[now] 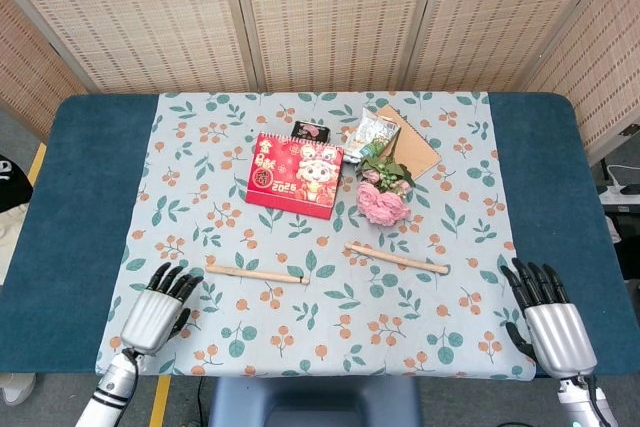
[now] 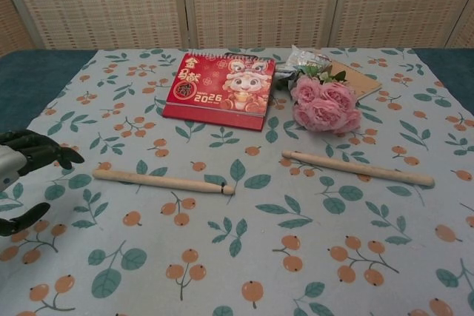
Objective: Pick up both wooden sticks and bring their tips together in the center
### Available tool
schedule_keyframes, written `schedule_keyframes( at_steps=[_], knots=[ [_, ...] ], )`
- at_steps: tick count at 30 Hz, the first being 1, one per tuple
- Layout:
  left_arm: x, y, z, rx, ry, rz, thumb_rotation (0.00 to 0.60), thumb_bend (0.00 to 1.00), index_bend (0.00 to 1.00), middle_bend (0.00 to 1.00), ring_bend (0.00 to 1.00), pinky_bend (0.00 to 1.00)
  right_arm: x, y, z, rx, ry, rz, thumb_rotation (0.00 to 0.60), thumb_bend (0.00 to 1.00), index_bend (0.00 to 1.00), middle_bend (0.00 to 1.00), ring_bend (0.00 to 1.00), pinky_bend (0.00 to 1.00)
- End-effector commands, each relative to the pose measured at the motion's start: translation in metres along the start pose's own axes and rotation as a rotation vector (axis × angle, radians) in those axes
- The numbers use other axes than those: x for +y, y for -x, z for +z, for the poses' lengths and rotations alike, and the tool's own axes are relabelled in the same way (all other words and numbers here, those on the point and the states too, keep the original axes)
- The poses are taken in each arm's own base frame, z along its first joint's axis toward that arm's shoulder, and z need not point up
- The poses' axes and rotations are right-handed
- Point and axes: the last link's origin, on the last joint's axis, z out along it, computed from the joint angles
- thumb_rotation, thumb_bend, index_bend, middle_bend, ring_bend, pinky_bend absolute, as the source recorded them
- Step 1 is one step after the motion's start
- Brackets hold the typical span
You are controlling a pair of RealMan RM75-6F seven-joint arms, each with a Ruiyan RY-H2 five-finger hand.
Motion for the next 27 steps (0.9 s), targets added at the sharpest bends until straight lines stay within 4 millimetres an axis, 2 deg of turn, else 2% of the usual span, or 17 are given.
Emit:
schedule_keyframes(
  at_steps=[1, 7, 11, 18, 27],
  knots=[
    [0.017, 0.005, 0.022, -0.004, 0.041, 0.029, 0.600, 0.42, 0.20, 0.27, 0.15, 0.15, 0.002, 0.004, 0.004, -0.005, 0.013, -0.003, 0.600, 0.26, 0.00, 0.00, 0.00, 0.00],
    [0.032, 0.003, 0.043, 0.021, 0.059, 0.037, 0.600, 0.42, 0.21, 0.28, 0.16, 0.15, 0.003, 0.003, 0.003, -0.001, 0.016, -0.005, 0.600, 0.26, 0.00, 0.00, 0.00, 0.00],
    [0.038, 0.011, 0.055, -0.024, 0.074, 0.091, 0.600, 0.42, 0.22, 0.29, 0.16, 0.15, 0.005, 0.003, 0.003, -0.007, 0.024, -0.006, 0.600, 0.26, 0.00, 0.00, 0.00, 0.00],
    [0.046, 0.016, 0.068, -0.030, 0.082, 0.108, 0.600, 0.42, 0.31, 0.28, 0.17, 0.14, 0.007, 0.004, 0.006, -0.021, 0.035, -0.011, 0.600, 0.26, 0.00, 0.00, 0.00, 0.00],
    [0.047, 0.016, 0.077, -0.011, 0.069, 0.134, 0.600, 0.42, 0.31, 0.32, 0.18, 0.14, 0.007, 0.006, 0.006, -0.037, 0.034, -0.022, 0.600, 0.26, 0.00, 0.00, 0.00, 0.00]
  ],
)
